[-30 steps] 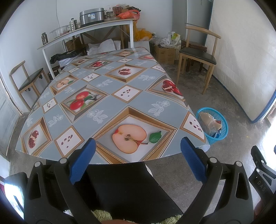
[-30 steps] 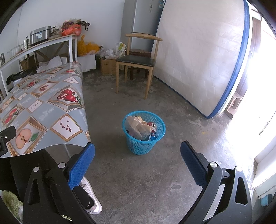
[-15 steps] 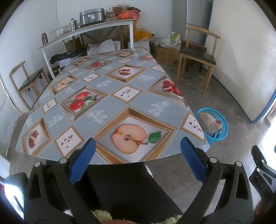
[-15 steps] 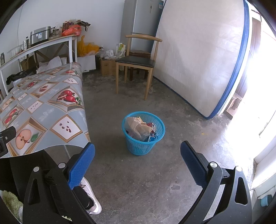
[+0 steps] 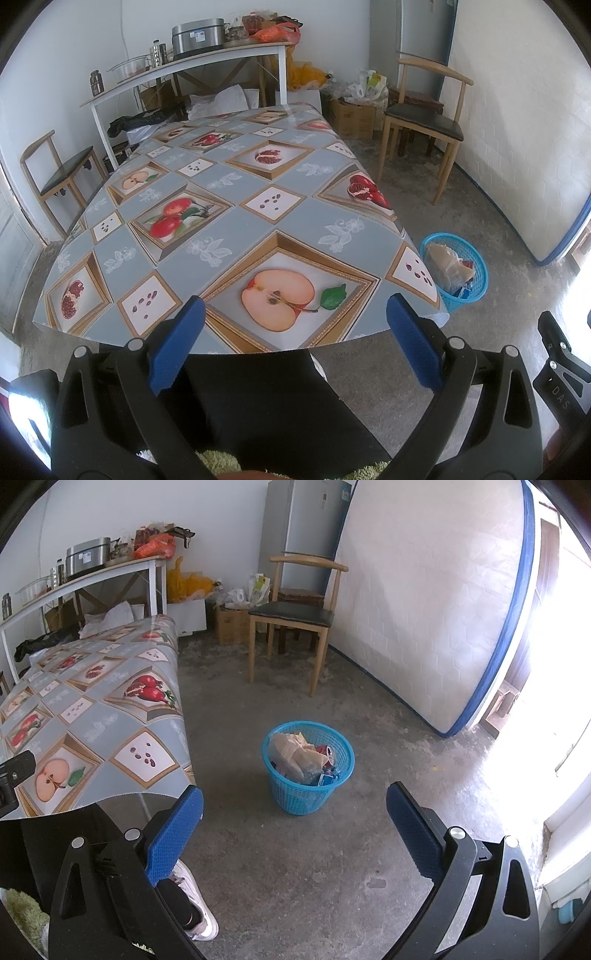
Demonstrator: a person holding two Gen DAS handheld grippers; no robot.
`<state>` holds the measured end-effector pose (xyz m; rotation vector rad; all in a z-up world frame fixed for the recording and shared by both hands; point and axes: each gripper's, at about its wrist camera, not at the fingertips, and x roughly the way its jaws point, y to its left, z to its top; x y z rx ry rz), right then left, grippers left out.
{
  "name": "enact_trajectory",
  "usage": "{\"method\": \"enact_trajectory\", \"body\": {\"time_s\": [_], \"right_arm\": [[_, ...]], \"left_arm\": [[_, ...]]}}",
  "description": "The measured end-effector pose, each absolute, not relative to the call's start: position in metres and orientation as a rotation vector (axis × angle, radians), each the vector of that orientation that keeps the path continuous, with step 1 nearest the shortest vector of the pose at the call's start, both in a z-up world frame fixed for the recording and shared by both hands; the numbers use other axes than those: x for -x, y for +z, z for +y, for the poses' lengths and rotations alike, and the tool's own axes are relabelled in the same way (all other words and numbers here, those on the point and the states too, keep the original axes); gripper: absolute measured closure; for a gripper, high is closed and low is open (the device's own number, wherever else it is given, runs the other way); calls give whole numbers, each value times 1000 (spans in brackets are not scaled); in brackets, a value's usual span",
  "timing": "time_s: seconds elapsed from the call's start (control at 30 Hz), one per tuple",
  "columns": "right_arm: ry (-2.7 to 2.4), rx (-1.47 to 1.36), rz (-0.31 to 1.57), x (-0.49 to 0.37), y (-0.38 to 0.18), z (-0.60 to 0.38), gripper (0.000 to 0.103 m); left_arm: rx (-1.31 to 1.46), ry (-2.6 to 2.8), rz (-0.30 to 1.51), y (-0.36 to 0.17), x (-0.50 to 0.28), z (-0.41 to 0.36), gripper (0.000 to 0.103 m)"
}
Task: Collect trash
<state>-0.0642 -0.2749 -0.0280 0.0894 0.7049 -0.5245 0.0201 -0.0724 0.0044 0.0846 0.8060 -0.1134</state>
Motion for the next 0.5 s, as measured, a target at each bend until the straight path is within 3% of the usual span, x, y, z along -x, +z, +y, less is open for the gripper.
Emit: {"method": "enact_trajectory", "body": {"time_s": [0.5], "right_arm": [[-525, -85, 702, 65, -28, -271, 6]], "left_arm": [[-83, -115, 806, 4, -21, -73, 9]]}}
